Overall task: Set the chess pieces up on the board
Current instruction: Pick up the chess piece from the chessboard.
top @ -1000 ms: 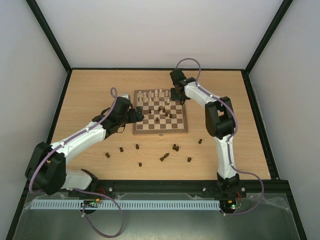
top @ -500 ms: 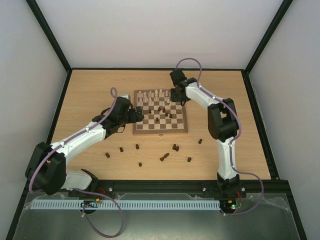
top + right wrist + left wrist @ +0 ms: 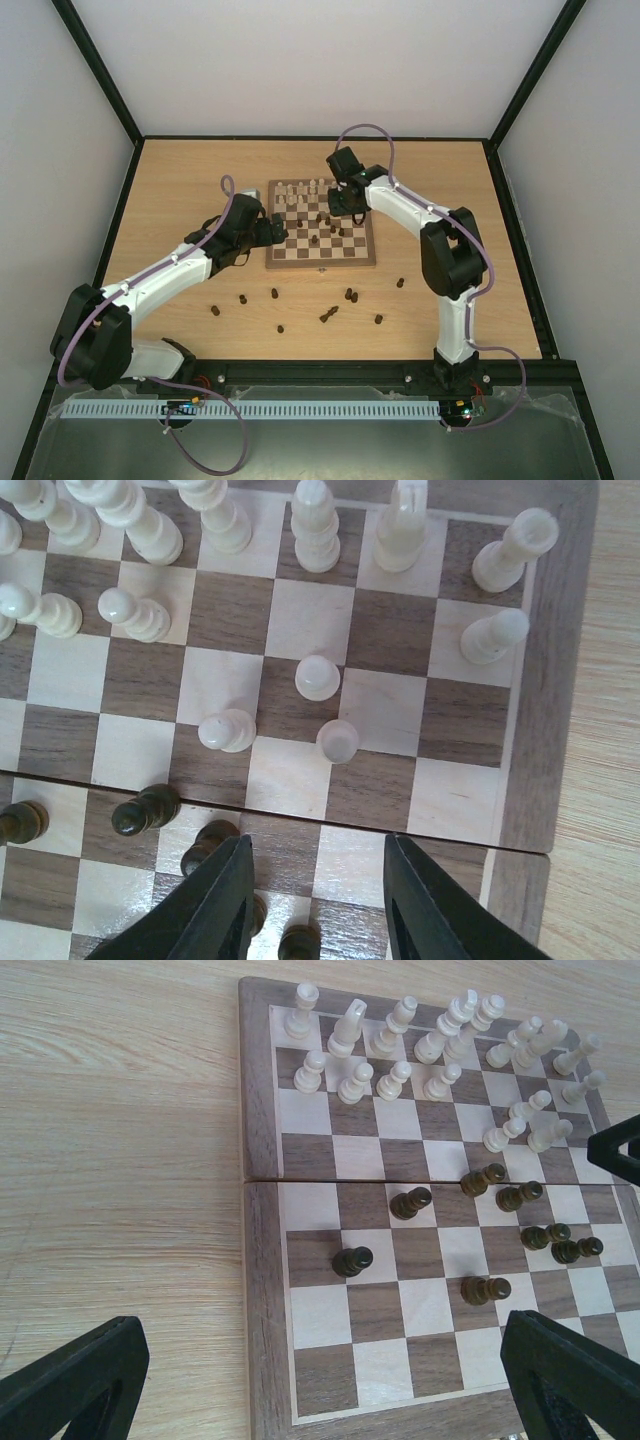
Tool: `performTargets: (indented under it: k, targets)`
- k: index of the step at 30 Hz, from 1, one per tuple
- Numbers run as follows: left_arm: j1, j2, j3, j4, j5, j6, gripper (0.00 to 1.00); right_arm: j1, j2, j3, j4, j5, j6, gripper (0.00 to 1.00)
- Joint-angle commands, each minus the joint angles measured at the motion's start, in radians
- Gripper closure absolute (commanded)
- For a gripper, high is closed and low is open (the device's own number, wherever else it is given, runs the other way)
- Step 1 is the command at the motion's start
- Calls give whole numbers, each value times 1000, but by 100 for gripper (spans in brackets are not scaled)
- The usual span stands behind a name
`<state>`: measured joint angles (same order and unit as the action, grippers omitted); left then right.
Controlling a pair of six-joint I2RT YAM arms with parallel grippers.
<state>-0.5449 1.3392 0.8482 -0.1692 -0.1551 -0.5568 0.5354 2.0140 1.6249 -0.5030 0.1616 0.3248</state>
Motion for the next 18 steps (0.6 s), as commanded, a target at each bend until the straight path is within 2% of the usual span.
performTargets:
  k: [1, 18]
  targets:
    - [-1, -1, 23, -13, -16, 11, 1, -2, 43, 8, -23, -8, 5, 66]
    - [-1, -6, 23, -17, -22, 15, 0, -3, 179, 177, -83, 78, -2, 78]
